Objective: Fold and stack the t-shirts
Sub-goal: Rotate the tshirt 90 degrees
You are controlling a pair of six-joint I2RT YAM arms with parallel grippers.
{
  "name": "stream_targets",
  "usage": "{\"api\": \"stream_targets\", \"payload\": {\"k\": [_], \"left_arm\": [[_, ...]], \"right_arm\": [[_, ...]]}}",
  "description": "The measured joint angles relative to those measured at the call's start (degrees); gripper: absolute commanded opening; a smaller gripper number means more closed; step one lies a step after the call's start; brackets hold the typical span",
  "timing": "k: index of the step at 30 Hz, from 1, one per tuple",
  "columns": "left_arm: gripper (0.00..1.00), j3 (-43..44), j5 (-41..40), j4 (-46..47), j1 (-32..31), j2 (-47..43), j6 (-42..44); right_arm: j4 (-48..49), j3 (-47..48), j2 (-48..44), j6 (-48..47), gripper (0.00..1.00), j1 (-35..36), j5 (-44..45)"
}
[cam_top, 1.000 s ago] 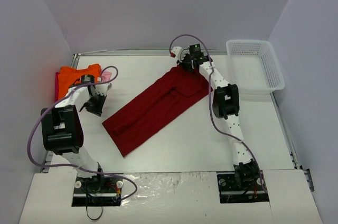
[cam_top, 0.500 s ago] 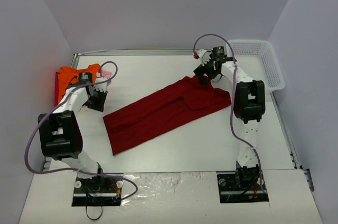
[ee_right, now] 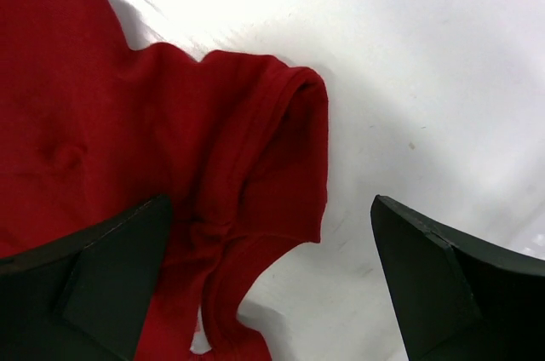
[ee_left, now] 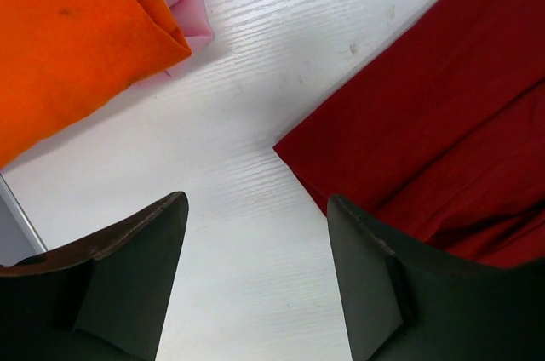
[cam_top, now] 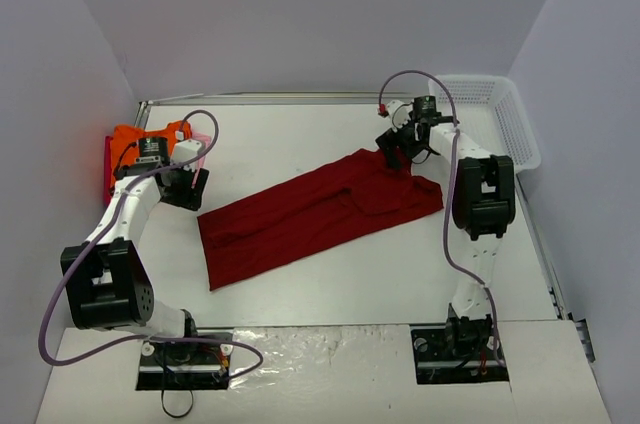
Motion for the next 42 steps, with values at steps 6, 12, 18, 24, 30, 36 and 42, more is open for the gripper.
{"api": "stream_targets", "payload": {"k": [6,12,18,24,30,36,42], "left_arm": [[0.78,-0.96,-0.11,-0.04,0.04,-0.35,0.39],[0.86,-0.96,-0.15,0.00,0.09,-0.42,0.61],[0.86,-0.96,-0.11,0.09,0.09,-0.50,0.59],[0.84,-0.98,0.15,0.31,0.11,-0.50,0.59],[0.84,-1.22,0.52,0.42,0.11,-0.52,0.59],[0.84,-1.81,0.66,0.42,0.22,-0.52,0.59],[0.85,-1.81,0.63,0.44,0.44,-0.50,0.59]], "right_arm": [[0.00,2.27,-4.07,0.87,1.00,0.00,0.07],[0.59,3.72,-11.37,2.19,0.92,0.00,0.42],[-3.21,-1.68,-19.47,1.70,0.19,0.00,0.85],[-7.63,-14.12,-23.58,0.79,0.00,-0.50,1.49],[-11.06,-19.71,-23.50,0.57,0.00,-0.92,1.46],[-11.17,-20.90,-21.51,0.46,0.00,-0.92,1.31],[-11.30,-21.35,-15.91,0.39,0.00,-0.92,0.92]]}}
